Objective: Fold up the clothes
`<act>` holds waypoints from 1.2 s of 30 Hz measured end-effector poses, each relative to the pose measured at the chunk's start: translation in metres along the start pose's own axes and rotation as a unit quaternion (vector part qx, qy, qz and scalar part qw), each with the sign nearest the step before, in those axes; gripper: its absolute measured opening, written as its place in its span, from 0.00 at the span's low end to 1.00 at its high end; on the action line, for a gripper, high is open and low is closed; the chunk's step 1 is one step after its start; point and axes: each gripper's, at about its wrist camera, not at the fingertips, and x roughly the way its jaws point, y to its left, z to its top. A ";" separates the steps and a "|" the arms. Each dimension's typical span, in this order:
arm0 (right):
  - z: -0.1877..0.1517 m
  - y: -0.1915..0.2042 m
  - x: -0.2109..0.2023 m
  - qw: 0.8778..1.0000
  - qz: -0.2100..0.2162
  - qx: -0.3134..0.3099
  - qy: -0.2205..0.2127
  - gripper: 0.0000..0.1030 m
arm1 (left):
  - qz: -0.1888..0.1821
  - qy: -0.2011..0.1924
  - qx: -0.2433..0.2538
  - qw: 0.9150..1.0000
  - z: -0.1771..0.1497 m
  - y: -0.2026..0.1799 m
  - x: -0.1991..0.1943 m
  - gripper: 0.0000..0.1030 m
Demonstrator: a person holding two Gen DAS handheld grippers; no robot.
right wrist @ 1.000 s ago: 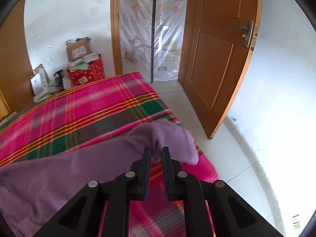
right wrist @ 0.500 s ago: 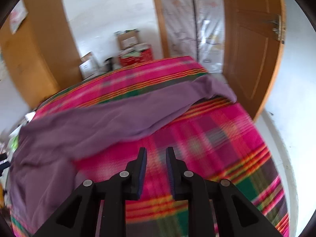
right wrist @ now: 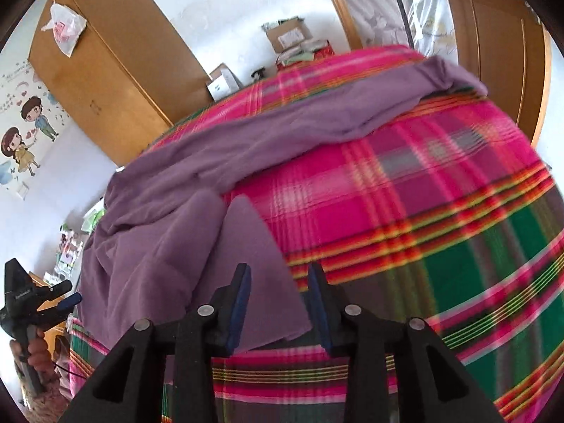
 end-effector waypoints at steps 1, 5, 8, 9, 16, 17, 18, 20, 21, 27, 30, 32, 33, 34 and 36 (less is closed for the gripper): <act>-0.002 0.003 0.002 1.000 -0.001 -0.005 0.000 0.34 | -0.001 0.004 0.010 1.000 -0.004 -0.006 0.002 0.44; -0.008 0.014 0.002 0.999 -0.012 -0.031 -0.017 0.05 | -0.004 0.016 0.051 0.999 -0.020 -0.028 0.012 0.44; -0.010 0.019 -0.006 0.999 -0.007 -0.038 -0.032 0.05 | -0.002 0.022 0.083 0.996 -0.032 -0.046 0.021 0.44; -0.009 0.019 -0.010 0.998 -0.004 -0.040 -0.038 0.05 | -0.001 0.028 0.096 0.995 -0.036 -0.052 0.025 0.44; -0.001 0.025 -0.044 0.995 0.011 -0.045 -0.089 0.05 | 0.007 0.055 0.175 0.983 -0.062 -0.088 0.051 0.44; -0.001 0.025 -0.050 0.994 0.011 -0.045 -0.095 0.05 | 0.008 0.056 0.193 0.980 -0.067 -0.094 0.053 0.44; 0.000 0.025 -0.055 0.994 0.011 -0.046 -0.102 0.05 | 0.007 0.057 0.208 0.976 -0.072 -0.100 0.055 0.44; 0.002 0.023 -0.063 0.992 0.009 -0.043 -0.115 0.05 | 0.012 0.057 0.229 0.972 -0.078 -0.107 0.059 0.44; 0.003 0.021 -0.067 0.992 0.007 -0.041 -0.121 0.05 | 0.015 0.058 0.236 0.970 -0.080 -0.109 0.060 0.44; 0.011 -0.001 -0.090 0.987 -0.016 -0.019 -0.158 0.05 | 0.032 0.069 0.241 0.968 -0.081 -0.109 0.073 0.44; 0.012 -0.014 -0.100 0.984 -0.034 -0.004 -0.173 0.05 | 0.040 0.068 0.248 0.966 -0.084 -0.106 0.078 0.44; 0.012 -0.024 -0.107 0.982 -0.045 0.004 -0.182 0.05 | 0.044 0.069 0.251 0.964 -0.085 -0.109 0.082 0.44; 0.013 -0.029 -0.110 0.981 -0.052 0.010 -0.186 0.05 | 0.045 0.067 0.254 0.964 -0.085 -0.111 0.082 0.44; 0.013 -0.034 -0.112 0.980 -0.057 0.014 -0.190 0.05 | 0.047 0.066 0.258 0.963 -0.085 -0.112 0.083 0.44; 0.014 -0.043 -0.118 0.977 -0.072 0.020 -0.199 0.05 | 0.052 0.065 0.265 0.961 -0.085 -0.114 0.084 0.44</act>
